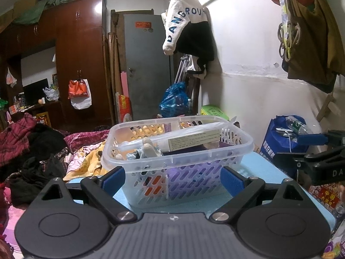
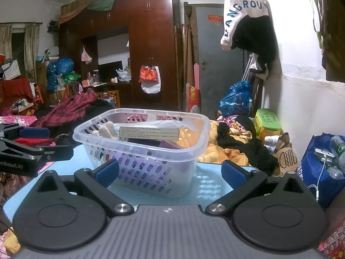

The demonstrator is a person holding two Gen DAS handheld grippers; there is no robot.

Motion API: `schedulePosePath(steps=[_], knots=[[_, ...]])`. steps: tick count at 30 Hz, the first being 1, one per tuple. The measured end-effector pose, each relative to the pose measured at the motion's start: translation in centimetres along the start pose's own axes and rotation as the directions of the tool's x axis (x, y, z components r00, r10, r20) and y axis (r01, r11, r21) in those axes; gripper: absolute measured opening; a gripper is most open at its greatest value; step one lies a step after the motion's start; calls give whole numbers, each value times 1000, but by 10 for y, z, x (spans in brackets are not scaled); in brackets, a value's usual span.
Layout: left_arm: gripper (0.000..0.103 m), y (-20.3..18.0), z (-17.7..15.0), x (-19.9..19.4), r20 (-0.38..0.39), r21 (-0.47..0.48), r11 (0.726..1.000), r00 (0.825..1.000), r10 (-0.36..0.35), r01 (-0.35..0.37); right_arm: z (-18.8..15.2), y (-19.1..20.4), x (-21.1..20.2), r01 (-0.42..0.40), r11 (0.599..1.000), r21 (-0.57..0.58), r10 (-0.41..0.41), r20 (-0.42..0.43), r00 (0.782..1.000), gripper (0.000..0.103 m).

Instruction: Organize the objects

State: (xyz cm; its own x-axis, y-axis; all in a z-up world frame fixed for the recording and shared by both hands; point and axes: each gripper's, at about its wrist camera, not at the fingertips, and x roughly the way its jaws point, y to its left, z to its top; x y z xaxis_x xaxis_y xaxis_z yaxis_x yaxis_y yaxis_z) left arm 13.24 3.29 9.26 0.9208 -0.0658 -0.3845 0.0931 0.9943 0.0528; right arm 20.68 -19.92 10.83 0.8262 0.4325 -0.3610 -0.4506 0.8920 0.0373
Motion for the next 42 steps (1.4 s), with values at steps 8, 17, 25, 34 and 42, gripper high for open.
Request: schedulePosePath(steps=[8, 17, 25, 34, 42], knots=[[96, -1, 0, 2, -1, -7, 1000, 1000, 2, -2, -1, 0, 0, -3, 1000, -3, 3, 3, 1000, 103], [96, -2, 0, 3, -4, -8, 1000, 1000, 5, -5, -1, -1, 0, -4, 1000, 2, 4, 3, 1000, 103], [96, -3, 0, 6, -10, -10, 1000, 1000, 2, -2, -1, 1, 0, -10, 1000, 10, 10, 5, 1000, 103], [96, -5, -1, 8, -9, -13, 1000, 1000, -2, 2, 0, 2, -1, -16, 1000, 5, 16, 7, 1000, 103], [96, -12, 0, 10, -10, -7, 1000, 1000, -6, 6, -1, 1, -1, -15, 1000, 8, 15, 6, 1000, 103]])
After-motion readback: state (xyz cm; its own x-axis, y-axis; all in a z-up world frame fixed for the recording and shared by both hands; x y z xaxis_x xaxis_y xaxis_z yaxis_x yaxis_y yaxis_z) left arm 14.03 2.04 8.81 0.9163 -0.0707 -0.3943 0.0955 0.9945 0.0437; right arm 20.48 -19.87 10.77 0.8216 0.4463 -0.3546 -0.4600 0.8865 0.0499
